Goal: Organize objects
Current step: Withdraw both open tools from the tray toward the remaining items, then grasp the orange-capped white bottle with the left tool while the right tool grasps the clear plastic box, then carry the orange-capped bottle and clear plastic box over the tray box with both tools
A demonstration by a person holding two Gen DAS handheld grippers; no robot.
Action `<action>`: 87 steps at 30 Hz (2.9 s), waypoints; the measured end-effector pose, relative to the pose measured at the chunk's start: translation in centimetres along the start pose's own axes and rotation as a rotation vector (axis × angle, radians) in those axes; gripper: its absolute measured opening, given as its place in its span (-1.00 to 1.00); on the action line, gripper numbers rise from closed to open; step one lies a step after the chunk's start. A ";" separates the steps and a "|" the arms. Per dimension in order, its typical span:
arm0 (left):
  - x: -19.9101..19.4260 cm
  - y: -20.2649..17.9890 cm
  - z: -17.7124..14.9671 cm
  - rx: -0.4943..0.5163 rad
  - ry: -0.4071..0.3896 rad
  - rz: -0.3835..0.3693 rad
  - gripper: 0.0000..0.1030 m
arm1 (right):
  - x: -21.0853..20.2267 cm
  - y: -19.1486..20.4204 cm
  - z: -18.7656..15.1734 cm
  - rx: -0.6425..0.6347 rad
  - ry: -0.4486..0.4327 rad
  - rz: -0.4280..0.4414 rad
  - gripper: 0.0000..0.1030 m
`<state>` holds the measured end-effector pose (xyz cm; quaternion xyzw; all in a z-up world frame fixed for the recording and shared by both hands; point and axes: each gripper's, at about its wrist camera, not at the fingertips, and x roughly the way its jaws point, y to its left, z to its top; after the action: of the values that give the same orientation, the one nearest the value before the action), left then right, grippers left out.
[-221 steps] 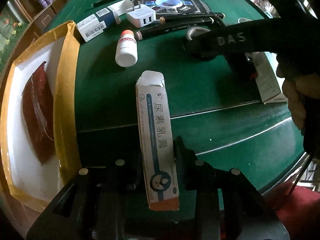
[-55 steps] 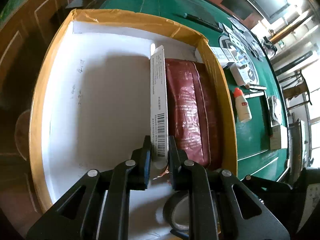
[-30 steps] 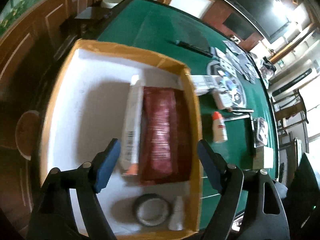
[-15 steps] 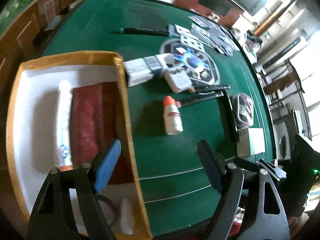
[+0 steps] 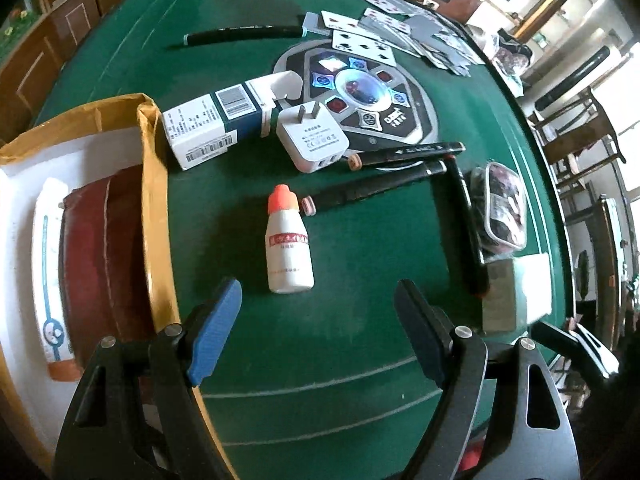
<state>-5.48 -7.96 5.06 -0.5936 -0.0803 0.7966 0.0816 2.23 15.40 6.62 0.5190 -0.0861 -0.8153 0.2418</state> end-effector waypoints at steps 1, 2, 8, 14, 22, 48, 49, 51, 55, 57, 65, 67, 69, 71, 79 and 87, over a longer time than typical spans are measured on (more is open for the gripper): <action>0.3 -0.1 0.1 -0.003 -0.003 0.006 0.55 | -0.3 -0.6 0.0 0.005 -0.003 -0.006 0.70; 0.5 -0.1 0.3 -0.005 -0.007 0.015 0.55 | -0.5 -0.9 0.0 0.009 -0.005 -0.010 0.70; 2.4 -0.1 1.3 -0.015 -0.012 0.085 0.54 | -1.7 -3.3 -0.3 0.016 -0.014 -0.032 0.70; 4.2 0.4 1.7 -0.030 0.016 0.125 0.19 | -3.1 -4.9 -0.3 0.032 -0.042 -0.047 0.70; 4.0 0.1 0.5 -0.006 0.024 0.118 -0.49 | -3.9 -8.5 1.8 0.173 -0.068 -0.091 0.70; 2.9 -3.5 -5.3 -0.007 0.053 0.041 -0.49 | 7.5 -10.0 9.1 0.118 0.127 -0.388 0.47; 2.9 -3.5 -5.3 -0.006 0.052 0.040 -0.49 | 7.3 -10.2 8.9 0.104 0.119 -0.388 0.47; 2.9 -3.4 -5.4 -0.005 0.046 0.035 -0.49 | 6.9 -10.6 8.5 0.092 0.106 -0.377 0.46; 2.8 -3.1 -5.6 -0.016 0.031 0.021 -0.49 | 5.0 -10.9 8.3 0.095 0.050 -0.338 0.46; 2.8 -3.1 -5.6 -0.021 0.031 0.014 -0.49 | 4.3 -10.6 8.4 0.088 0.026 -0.329 0.46; 2.3 -2.9 -5.3 -0.029 0.023 -0.004 -0.49 | 2.6 -8.6 8.4 0.078 -0.028 -0.252 0.46; 2.2 -3.0 -5.2 -0.028 0.022 -0.005 -0.49 | 2.5 -7.9 8.3 0.068 -0.031 -0.240 0.46; 2.2 -3.0 -5.0 -0.026 0.022 -0.008 -0.49 | 2.4 -7.1 8.2 0.048 -0.035 -0.237 0.46; 2.3 -3.1 -4.8 -0.023 0.021 -0.010 -0.49 | 2.2 -6.4 8.1 0.027 -0.044 -0.239 0.46; 2.7 -3.0 -4.6 -0.021 0.025 -0.017 -0.49 | 1.1 -4.9 8.4 -0.018 -0.072 -0.250 0.46; 2.6 -3.5 -4.2 -0.015 0.015 -0.035 -0.49 | -0.3 -4.6 8.3 -0.012 -0.098 -0.250 0.46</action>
<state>-2.05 -3.88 2.24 -0.5986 -0.0958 0.7900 0.0917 -6.46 18.62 8.82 0.4836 -0.0276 -0.8641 0.1371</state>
